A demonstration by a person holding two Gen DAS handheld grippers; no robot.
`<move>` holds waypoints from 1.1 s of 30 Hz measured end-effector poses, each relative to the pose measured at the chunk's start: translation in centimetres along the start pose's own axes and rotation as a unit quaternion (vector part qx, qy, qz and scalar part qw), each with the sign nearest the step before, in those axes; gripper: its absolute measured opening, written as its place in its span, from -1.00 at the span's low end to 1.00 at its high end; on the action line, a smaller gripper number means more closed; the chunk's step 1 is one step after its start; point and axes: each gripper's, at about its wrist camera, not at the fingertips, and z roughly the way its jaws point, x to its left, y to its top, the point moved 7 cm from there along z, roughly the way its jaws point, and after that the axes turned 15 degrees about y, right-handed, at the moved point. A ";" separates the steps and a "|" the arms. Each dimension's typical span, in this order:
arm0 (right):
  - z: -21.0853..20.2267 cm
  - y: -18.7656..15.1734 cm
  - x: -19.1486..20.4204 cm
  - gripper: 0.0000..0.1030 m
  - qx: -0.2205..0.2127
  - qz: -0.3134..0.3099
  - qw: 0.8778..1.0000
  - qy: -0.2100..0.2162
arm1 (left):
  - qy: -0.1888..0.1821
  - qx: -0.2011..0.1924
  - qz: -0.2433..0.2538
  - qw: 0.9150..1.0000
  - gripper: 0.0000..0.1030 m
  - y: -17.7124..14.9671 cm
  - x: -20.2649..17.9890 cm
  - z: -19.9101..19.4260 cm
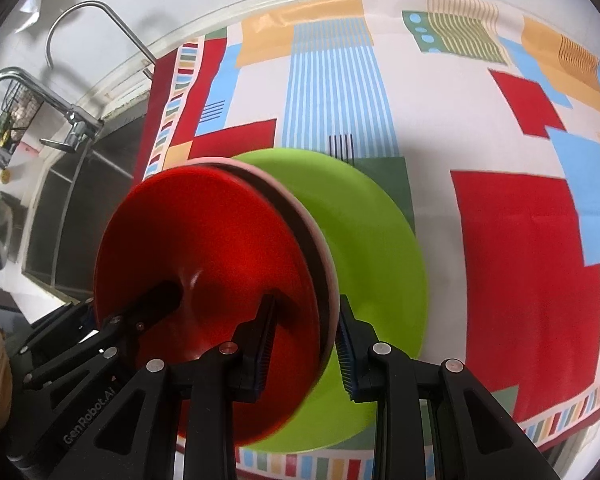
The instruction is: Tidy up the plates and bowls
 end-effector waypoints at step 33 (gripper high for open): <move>-12.3 -7.3 0.8 0.70 -0.216 -0.079 0.971 -0.063 | 0.073 -0.216 0.001 0.974 0.83 -8.3 -0.2 -12.7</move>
